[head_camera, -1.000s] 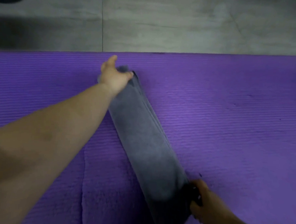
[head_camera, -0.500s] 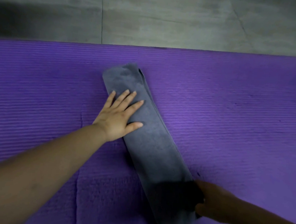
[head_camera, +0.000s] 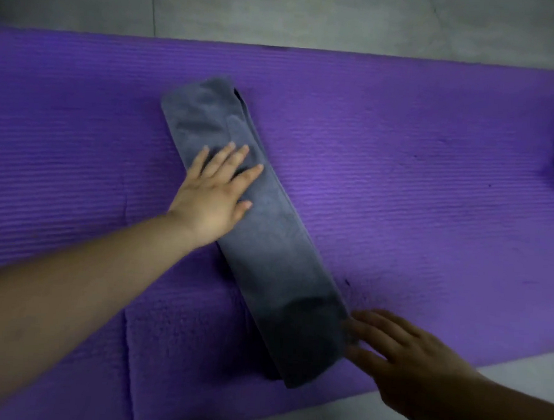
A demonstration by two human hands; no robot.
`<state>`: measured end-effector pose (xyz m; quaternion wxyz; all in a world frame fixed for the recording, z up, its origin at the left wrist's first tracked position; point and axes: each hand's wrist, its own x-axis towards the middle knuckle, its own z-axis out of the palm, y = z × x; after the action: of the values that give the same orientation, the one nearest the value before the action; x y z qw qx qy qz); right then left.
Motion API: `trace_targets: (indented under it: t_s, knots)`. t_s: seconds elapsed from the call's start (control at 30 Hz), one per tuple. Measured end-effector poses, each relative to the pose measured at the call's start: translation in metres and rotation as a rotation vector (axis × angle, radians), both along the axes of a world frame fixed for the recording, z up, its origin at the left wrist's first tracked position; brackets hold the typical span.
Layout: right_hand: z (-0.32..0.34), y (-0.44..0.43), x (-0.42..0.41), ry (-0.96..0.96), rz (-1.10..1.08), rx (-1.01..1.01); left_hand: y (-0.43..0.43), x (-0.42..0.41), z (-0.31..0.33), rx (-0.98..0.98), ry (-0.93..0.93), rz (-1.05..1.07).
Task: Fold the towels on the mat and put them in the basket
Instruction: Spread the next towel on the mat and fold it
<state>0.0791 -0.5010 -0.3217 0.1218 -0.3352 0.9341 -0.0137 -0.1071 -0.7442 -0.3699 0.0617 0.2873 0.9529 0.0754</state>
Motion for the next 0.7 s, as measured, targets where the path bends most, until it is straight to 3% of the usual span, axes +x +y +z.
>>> trace_targets:
  t_s: [0.1, 0.3, 0.43, 0.7]
  knots:
    - [-0.018, -0.002, 0.004, -0.089, 0.08, 0.098, 0.008, 0.055, -0.013, 0.145, 0.066, -0.232]
    - [-0.036, 0.0, -0.027, -0.107, 0.207, 0.094, -0.014, 0.091, -0.04, -0.003, 0.112, -0.466]
    - [-0.035, -0.001, -0.032, -0.049, 0.244, 0.044, -0.011, 0.075, -0.026, -0.064, 0.003, -0.505]
    - [-0.032, -0.017, -0.045, -0.051, 0.22, -0.014, -0.001, 0.071, -0.015, -0.009, 0.018, -0.434]
